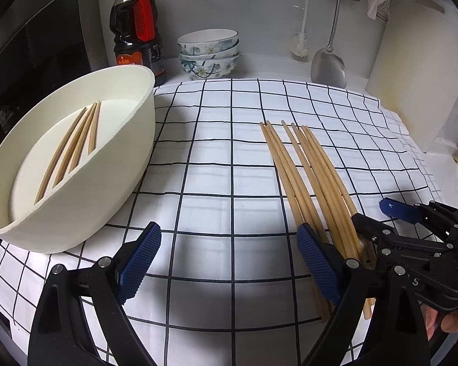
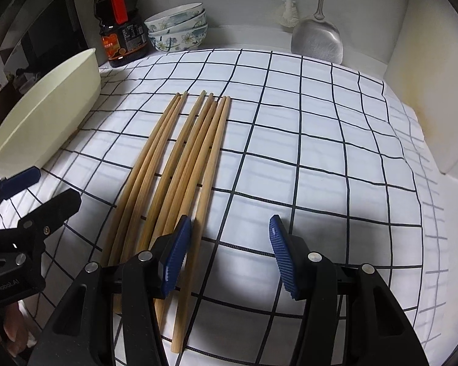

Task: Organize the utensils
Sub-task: 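Lower the left tool onto one chopstick while the right tool lowers onto another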

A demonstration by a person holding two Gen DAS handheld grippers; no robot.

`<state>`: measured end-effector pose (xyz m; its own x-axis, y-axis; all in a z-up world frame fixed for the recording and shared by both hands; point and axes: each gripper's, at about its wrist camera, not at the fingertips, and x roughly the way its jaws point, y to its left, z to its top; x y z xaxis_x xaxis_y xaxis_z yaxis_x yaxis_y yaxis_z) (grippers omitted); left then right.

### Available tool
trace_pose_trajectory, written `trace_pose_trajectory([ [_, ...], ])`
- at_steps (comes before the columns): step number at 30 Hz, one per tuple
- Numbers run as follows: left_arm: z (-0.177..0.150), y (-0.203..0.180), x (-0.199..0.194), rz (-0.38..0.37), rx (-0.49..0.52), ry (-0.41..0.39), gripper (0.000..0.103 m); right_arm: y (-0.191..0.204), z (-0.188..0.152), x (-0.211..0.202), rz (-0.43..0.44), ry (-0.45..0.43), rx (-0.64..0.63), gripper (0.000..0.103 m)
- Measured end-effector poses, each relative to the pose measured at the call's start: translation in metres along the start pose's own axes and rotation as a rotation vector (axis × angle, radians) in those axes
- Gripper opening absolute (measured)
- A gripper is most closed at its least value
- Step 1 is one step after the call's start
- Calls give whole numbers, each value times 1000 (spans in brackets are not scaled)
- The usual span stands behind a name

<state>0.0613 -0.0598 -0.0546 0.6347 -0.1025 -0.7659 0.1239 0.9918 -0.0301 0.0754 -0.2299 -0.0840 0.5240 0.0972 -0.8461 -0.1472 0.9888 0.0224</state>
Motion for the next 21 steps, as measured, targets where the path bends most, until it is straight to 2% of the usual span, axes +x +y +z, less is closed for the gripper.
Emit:
trace_pose_trajectory([
  [13, 0, -17, 19, 36, 41, 25, 89, -30, 1, 0, -39, -12, 70, 51],
  [21, 1, -25, 29, 31, 47, 59, 89, -31, 1, -1, -41, -13, 70, 51],
])
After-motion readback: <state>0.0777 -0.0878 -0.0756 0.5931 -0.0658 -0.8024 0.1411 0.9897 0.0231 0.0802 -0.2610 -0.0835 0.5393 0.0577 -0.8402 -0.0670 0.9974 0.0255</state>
